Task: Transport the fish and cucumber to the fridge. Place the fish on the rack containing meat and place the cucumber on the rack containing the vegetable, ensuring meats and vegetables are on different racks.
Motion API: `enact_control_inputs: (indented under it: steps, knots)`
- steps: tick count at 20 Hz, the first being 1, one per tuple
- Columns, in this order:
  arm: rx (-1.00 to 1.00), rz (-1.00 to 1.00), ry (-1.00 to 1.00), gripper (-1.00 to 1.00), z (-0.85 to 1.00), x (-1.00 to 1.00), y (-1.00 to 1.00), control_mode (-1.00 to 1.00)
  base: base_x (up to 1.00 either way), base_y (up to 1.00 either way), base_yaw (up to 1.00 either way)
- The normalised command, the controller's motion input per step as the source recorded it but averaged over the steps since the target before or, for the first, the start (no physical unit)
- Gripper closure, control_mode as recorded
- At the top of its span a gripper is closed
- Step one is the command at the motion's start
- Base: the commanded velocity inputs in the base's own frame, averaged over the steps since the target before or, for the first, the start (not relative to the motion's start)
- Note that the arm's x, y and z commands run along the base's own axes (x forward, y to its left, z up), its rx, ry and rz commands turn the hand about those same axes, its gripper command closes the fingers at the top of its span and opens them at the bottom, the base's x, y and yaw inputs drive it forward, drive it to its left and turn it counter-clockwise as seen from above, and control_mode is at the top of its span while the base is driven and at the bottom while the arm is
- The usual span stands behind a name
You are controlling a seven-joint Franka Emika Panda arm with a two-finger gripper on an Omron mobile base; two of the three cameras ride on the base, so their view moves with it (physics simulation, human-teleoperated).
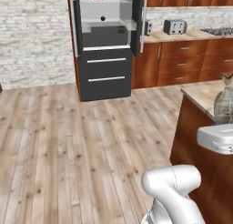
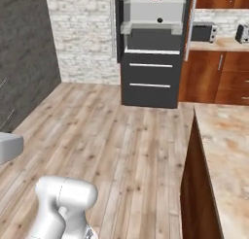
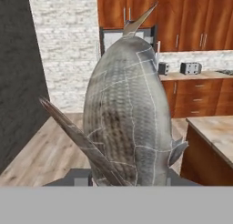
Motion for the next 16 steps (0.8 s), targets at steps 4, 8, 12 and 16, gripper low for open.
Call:
enact_control_inputs:
  steps: [4, 8, 12, 16]
  knots:
    - [0.00, 0.00, 0.00, 1.00, 0.00, 0.00, 0.00, 1.00, 1.00, 0.06, -0.01]
    - [0.00, 0.00, 0.00, 1.00, 0.00, 0.00, 0.00, 1.00, 1.00, 0.00, 0.00]
    - [0.00, 0.00, 0.00, 1.00, 0.00, 0.00, 0.00, 1.00, 1.00, 0.00, 0.00]
    - [0.00, 0.00, 0.00, 1.00, 0.00, 0.00, 0.00, 1.00, 1.00, 0.00, 0.00]
